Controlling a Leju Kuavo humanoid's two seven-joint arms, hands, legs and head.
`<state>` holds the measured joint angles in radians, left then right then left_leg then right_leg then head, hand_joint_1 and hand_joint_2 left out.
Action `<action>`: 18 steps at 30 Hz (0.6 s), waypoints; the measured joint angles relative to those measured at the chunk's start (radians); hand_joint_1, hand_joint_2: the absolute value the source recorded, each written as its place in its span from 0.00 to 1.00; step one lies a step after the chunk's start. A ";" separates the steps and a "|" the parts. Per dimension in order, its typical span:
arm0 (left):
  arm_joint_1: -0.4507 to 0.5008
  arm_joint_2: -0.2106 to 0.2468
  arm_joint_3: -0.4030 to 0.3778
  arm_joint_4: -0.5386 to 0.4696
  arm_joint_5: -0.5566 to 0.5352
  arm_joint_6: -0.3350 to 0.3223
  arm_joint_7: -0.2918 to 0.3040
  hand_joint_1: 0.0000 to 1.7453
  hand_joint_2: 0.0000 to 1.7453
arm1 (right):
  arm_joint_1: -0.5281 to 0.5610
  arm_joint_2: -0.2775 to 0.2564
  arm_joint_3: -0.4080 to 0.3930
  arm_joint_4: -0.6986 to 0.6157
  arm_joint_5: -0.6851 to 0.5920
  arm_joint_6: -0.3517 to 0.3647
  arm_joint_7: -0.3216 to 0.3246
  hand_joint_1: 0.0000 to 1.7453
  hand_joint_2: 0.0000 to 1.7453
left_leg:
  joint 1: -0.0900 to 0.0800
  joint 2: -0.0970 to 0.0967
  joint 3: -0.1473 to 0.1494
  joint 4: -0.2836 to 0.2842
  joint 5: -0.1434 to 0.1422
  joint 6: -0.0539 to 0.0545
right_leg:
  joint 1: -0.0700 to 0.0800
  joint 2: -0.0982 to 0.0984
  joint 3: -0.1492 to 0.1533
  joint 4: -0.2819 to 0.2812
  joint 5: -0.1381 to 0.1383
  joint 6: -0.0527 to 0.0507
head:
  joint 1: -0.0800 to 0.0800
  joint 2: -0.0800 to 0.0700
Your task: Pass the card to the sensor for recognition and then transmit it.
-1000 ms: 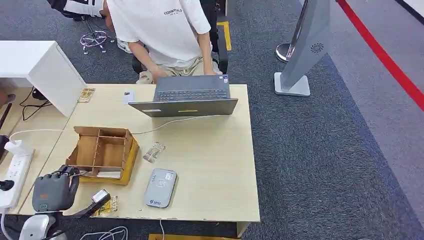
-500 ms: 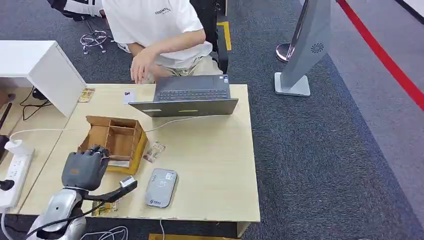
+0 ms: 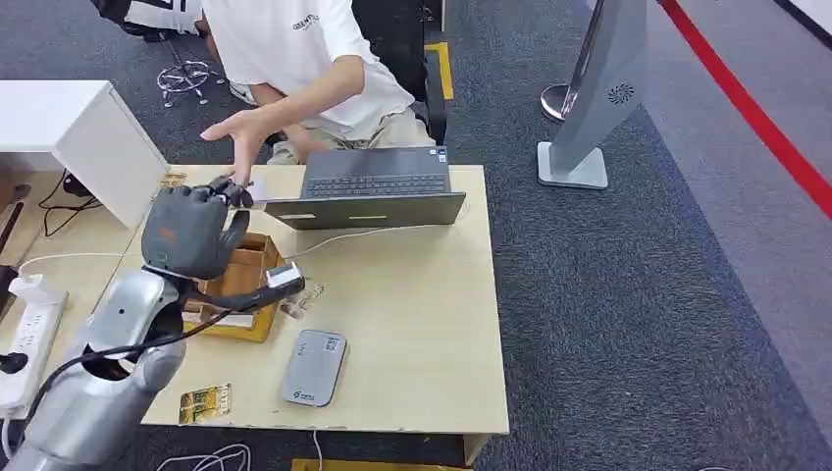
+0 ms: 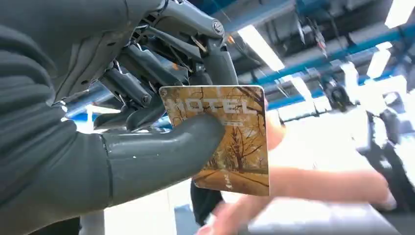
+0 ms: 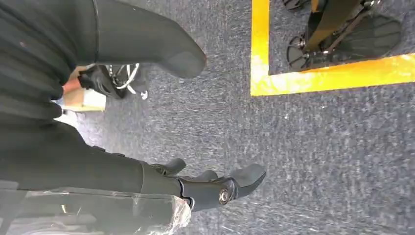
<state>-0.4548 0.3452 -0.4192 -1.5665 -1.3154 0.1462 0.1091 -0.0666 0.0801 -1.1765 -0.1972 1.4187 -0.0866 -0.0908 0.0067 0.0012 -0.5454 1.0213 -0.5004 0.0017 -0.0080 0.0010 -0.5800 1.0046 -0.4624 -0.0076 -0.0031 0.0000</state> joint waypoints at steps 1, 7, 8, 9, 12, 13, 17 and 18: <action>-0.043 -0.005 0.001 0.053 -0.011 0.024 -0.002 1.00 1.00 | -0.001 0.000 0.002 0.000 0.006 0.005 -0.003 0.00 1.00 | 0.000 0.000 0.000 0.000 0.000 -0.001 | 0.000 0.000 0.000 0.000 0.000 0.000 | 0.000 0.000; -0.266 -0.026 0.047 0.381 -0.076 0.121 -0.005 1.00 1.00 | -0.003 0.000 0.014 0.000 0.027 0.018 -0.002 0.00 1.00 | 0.002 0.001 0.000 0.000 0.003 -0.002 | 0.002 0.001 -0.001 0.000 0.003 -0.002 | 0.000 0.000; -0.300 -0.028 0.055 0.442 -0.087 0.127 -0.004 1.00 1.00 | -0.003 0.000 0.016 0.000 0.029 0.021 0.000 0.00 1.00 | 0.002 0.001 0.000 0.000 0.003 -0.003 | 0.002 0.001 -0.001 0.000 0.003 -0.002 | 0.000 0.000; -0.325 -0.032 0.060 0.490 -0.092 0.127 0.002 0.00 1.00 | -0.003 0.000 0.018 0.000 0.029 0.021 0.005 0.00 1.00 | 0.002 0.001 0.000 0.000 0.003 -0.003 | 0.002 0.001 -0.001 0.000 0.003 -0.002 | 0.000 0.000; -0.380 -0.047 0.084 0.603 -0.067 0.127 0.005 0.00 1.00 | -0.003 0.000 0.023 0.000 0.027 0.022 0.016 0.00 1.00 | 0.002 0.001 -0.001 0.000 0.004 -0.002 | 0.002 0.001 -0.001 0.000 0.003 -0.002 | -0.001 0.000; -0.393 -0.053 0.094 0.632 -0.050 0.127 0.005 0.00 1.00 | -0.003 0.000 0.023 0.000 0.024 0.023 0.019 0.00 1.00 | 0.002 0.001 -0.001 0.000 0.004 -0.002 | 0.002 0.001 -0.001 0.000 0.003 -0.002 | -0.001 0.000; -0.419 -0.082 0.133 0.712 -0.019 0.130 -0.001 0.00 1.00 | -0.003 0.000 0.023 0.000 0.017 0.024 0.036 0.00 1.00 | 0.002 0.001 -0.002 0.000 0.004 -0.002 | 0.002 0.001 -0.002 0.000 0.003 -0.002 | 0.000 0.000; -0.420 -0.088 0.138 0.721 -0.019 0.136 -0.004 0.00 1.00 | -0.003 0.000 0.023 0.000 0.017 0.024 0.040 0.00 1.00 | 0.002 0.001 -0.002 0.000 0.004 -0.002 | 0.002 0.001 -0.002 0.000 0.003 -0.002 | 0.000 0.000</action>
<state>-0.8748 0.2571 -0.2812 -0.8458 -1.3348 0.2823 0.1049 -0.0694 0.0801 -1.1532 -0.1972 1.4355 -0.0626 -0.0508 0.0087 0.0018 -0.5472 1.0213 -0.4967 -0.0006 -0.0062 0.0018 -0.5815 1.0049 -0.4590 -0.0101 -0.0034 0.0000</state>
